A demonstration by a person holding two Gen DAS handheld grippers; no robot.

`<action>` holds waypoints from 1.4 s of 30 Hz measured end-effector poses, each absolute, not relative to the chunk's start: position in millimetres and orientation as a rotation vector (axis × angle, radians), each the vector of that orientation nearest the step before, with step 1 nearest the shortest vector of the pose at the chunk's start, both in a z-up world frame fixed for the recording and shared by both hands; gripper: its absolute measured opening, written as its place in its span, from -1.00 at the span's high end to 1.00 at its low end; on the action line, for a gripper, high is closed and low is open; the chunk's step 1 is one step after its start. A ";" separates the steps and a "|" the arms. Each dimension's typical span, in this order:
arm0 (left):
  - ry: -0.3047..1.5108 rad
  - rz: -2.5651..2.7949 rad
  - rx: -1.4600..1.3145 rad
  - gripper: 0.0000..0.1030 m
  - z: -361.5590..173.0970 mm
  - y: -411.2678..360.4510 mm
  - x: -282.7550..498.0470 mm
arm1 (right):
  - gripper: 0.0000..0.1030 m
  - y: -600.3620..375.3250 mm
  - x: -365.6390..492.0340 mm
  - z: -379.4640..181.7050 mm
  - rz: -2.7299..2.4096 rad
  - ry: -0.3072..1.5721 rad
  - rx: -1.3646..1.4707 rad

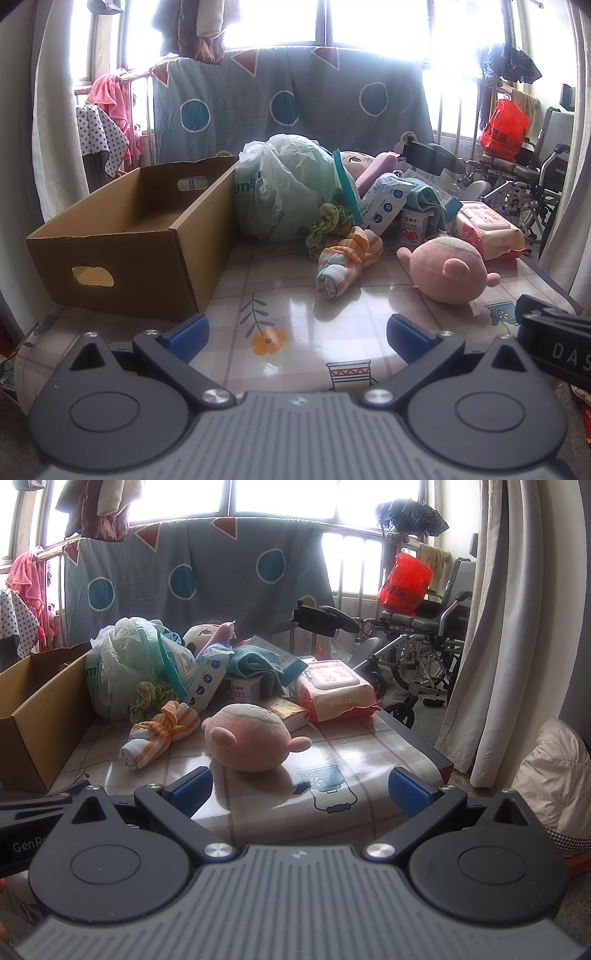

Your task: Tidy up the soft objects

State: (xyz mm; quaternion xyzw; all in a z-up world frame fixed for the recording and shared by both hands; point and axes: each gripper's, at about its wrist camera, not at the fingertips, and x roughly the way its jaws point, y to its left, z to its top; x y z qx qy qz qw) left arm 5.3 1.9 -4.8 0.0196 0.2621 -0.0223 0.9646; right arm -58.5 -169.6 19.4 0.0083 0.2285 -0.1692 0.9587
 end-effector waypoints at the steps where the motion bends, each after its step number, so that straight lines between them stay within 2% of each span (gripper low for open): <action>1: 0.531 -0.045 0.039 -1.00 -4.9 1.7 5.3 | -0.98 -169.5 -58.5 19.6 -0.343 0.463 0.017; 16: 0.523 -0.043 0.036 -1.00 -4.7 1.7 4.3 | -0.98 -170.5 -61.8 20.4 -0.338 0.442 0.029; 23: 0.531 -0.064 0.029 -0.99 -4.1 2.9 5.7 | -0.98 -196.3 -62.7 18.6 -0.248 0.460 0.189; 27: 0.520 -0.106 -0.045 -0.87 -1.3 15.6 8.3 | -0.98 -224.9 -50.0 10.6 -0.087 0.515 0.371; 29: 0.505 -0.168 -0.079 -0.86 0.6 22.4 11.9 | -0.98 -234.3 -39.9 6.6 -0.044 0.529 0.404; 33: 0.478 -0.212 0.054 -0.67 4.3 13.6 36.0 | -0.98 -247.4 -10.0 6.0 -0.027 0.543 0.344; 37: 0.538 -0.264 0.076 -0.45 0.6 7.9 84.0 | -0.98 -256.0 33.2 7.7 0.080 0.575 0.300; 42: 0.654 -0.310 0.083 -0.35 -27.2 -8.5 151.3 | -0.98 -249.3 92.7 1.3 0.122 0.635 0.193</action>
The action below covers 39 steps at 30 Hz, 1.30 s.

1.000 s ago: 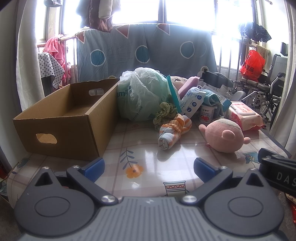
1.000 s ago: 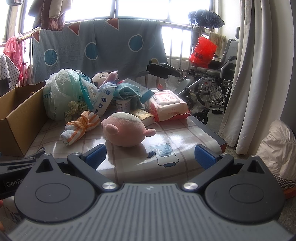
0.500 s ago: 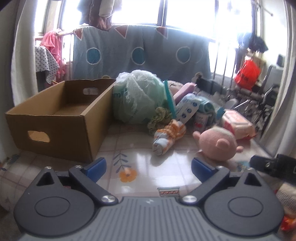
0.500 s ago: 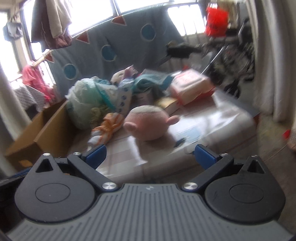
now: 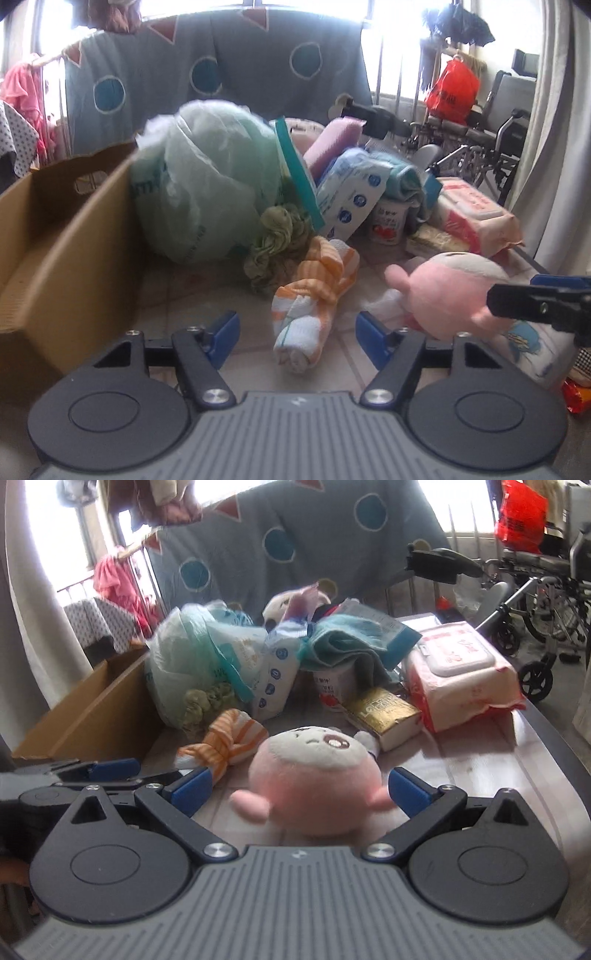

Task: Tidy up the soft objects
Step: 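Grasp the pink plush doll with the right gripper while the left grasps the striped cloth doll, then carry both dolls into the cardboard box and open both grippers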

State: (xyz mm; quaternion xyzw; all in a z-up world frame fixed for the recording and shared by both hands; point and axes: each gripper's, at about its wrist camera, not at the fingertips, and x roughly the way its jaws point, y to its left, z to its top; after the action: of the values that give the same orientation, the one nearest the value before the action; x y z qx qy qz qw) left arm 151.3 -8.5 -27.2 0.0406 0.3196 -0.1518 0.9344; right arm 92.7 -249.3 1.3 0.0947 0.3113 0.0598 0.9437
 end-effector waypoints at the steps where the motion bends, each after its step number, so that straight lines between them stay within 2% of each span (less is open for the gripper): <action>1: 0.668 -0.311 0.078 -0.33 -33.8 -11.1 161.3 | -0.98 -247.0 104.2 -3.5 0.133 0.661 0.165; 3: 0.710 -0.314 0.054 -0.28 -45.3 -14.9 179.6 | -0.98 -244.0 123.8 -15.4 0.148 0.694 0.120; 5: 0.738 -0.334 0.041 -0.15 -53.5 -17.3 193.3 | -0.96 -243.2 135.2 -26.8 0.121 0.706 0.115; 7: 0.752 -0.352 0.033 0.14 -59.7 -18.4 201.1 | -0.90 -248.6 140.4 -35.6 0.142 0.715 0.180; 12: 0.757 -0.371 0.060 0.30 -60.6 -19.2 202.1 | -0.76 -254.3 132.4 -42.3 0.139 0.688 0.232; 16: 0.770 -0.376 0.074 0.33 -54.3 -14.1 196.1 | -0.73 -255.9 113.7 -38.2 0.104 0.659 0.238; 21: 0.836 -0.395 0.074 0.33 -43.7 -6.2 185.0 | -0.73 -268.0 84.6 -26.7 0.165 0.659 0.398; 31: 0.821 -0.457 0.002 0.34 0.1 27.0 152.5 | -0.74 -244.9 51.2 23.2 0.243 0.597 0.412; 39: 0.766 -0.451 -0.161 0.34 39.0 83.2 137.5 | -0.75 -206.0 50.5 69.3 0.353 0.558 0.438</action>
State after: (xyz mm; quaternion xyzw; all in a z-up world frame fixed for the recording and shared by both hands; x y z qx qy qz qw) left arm 137.5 83.2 39.0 -0.0779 0.3703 -0.2178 0.8997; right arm 50.5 -206.0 69.3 0.2132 0.2718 0.1718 0.9226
